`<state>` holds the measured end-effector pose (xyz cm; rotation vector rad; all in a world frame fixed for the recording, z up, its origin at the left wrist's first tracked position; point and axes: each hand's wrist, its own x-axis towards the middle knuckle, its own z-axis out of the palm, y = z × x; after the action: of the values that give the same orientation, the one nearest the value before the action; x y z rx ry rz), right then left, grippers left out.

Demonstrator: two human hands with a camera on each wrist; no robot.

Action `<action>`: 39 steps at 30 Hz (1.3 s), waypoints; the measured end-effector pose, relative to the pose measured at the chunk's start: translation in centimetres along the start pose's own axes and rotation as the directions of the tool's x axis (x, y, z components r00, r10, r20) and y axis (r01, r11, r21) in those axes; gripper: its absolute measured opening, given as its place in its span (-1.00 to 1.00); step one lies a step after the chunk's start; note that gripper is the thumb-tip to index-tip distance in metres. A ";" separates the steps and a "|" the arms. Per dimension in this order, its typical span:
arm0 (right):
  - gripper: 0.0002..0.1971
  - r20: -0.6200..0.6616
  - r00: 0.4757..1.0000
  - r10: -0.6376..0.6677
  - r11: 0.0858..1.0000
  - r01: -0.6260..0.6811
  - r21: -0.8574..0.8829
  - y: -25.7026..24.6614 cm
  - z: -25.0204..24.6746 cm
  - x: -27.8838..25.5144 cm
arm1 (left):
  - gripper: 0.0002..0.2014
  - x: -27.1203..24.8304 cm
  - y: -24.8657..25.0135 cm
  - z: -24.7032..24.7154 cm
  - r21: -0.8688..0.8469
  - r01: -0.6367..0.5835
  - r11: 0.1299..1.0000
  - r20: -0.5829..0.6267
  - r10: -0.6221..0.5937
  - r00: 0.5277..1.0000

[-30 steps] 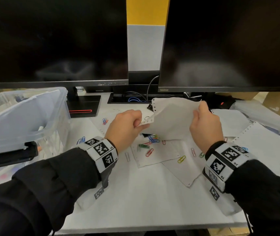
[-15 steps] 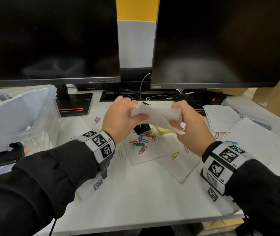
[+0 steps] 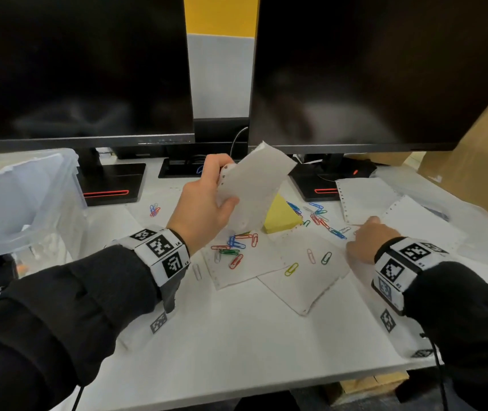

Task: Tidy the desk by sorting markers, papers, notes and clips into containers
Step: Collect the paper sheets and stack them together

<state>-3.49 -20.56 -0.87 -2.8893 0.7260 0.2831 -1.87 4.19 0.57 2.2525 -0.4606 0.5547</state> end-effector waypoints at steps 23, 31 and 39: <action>-0.36 -0.137 0.957 0.256 0.945 -0.218 0.242 0.6 0.7 3.6 | -0.11 0.1 0.4 0.0 -0.041 -0.068 0.997 0.044 0.069 0.997; -0.78 -0.398 0.906 0.145 0.868 0.077 0.491 0.6 -0.7 2.2 | -0.27 0.1 0.3 0.2 0.092 -0.115 0.989 0.125 0.103 0.987; -0.68 -0.701 0.706 -0.103 0.536 0.633 0.559 -3.1 -0.7 -0.6 | -0.68 0.3 -0.5 0.5 0.080 -0.067 0.995 0.020 0.066 0.998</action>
<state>-2.43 -17.67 0.28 -2.1094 0.1140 -0.8579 -1.29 4.07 0.15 2.3272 -0.5323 0.5973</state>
